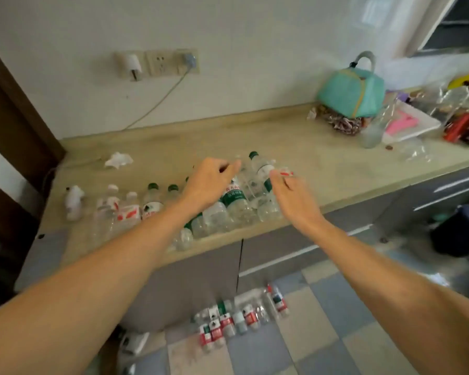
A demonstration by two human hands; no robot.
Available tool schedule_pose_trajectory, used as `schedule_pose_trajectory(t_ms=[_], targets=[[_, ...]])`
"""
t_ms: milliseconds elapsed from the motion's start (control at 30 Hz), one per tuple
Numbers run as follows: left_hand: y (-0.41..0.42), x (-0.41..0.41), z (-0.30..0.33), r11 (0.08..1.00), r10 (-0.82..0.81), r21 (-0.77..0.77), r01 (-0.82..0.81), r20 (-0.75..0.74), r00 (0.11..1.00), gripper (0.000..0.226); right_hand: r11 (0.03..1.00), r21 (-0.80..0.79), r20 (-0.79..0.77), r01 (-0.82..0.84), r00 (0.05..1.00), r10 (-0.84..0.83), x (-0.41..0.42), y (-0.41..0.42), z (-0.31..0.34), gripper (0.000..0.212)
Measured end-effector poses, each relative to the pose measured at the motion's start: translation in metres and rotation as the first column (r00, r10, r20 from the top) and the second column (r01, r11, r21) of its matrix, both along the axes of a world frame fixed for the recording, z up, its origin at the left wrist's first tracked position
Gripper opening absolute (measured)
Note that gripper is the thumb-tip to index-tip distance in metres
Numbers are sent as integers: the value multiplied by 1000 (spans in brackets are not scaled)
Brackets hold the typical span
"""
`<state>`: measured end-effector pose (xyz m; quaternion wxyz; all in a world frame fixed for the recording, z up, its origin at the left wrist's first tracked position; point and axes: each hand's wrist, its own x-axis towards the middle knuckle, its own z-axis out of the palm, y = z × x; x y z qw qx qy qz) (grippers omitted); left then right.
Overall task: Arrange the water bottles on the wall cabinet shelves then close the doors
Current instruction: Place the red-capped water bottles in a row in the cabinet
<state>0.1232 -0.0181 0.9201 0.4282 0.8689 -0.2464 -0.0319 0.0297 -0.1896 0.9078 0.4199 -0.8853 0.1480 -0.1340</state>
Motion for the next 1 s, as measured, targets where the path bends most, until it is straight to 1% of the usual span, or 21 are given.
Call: schedule_pose_trajectory(t_ms=[100,167,267,367,467,600,700,833,933,1000], targets=[[2,-23,-64,998,41,44,-37,-82,996,58,997,76,-121,-14,992,23,-23,-11,-66,54],[1,-40,-103,996,72,65,-64,-141,987,59,991,130,-211,31,978,-3,-32,-21,-107,53],[-7,-62,-156,993,107,68,-92,-250,962,56,958,255,-319,131,947,-45,-41,-39,-166,41],[-22,-75,-211,980,187,133,-150,-339,922,53,917,354,-400,182,916,-27,-49,-61,-224,32],[-39,-88,-276,957,280,195,-214,-431,858,46,911,382,-480,157,876,51,-58,-89,-281,32],[-56,-118,-383,923,337,350,-161,-529,779,36,902,397,-557,167,826,92,-72,-126,-362,25],[-60,-139,-468,910,382,363,-198,-558,737,28,892,413,-579,185,809,101,-76,-148,-428,22],[-57,-142,-579,884,457,374,-281,-560,691,28,885,412,-593,215,801,81,-76,-164,-527,19],[-48,-136,-656,833,550,403,-379,-528,648,33,879,416,-616,234,783,83,-72,-164,-608,22],[-42,-131,-706,794,608,402,-456,-532,589,38,868,425,-633,258,770,80,-67,-160,-662,24]])
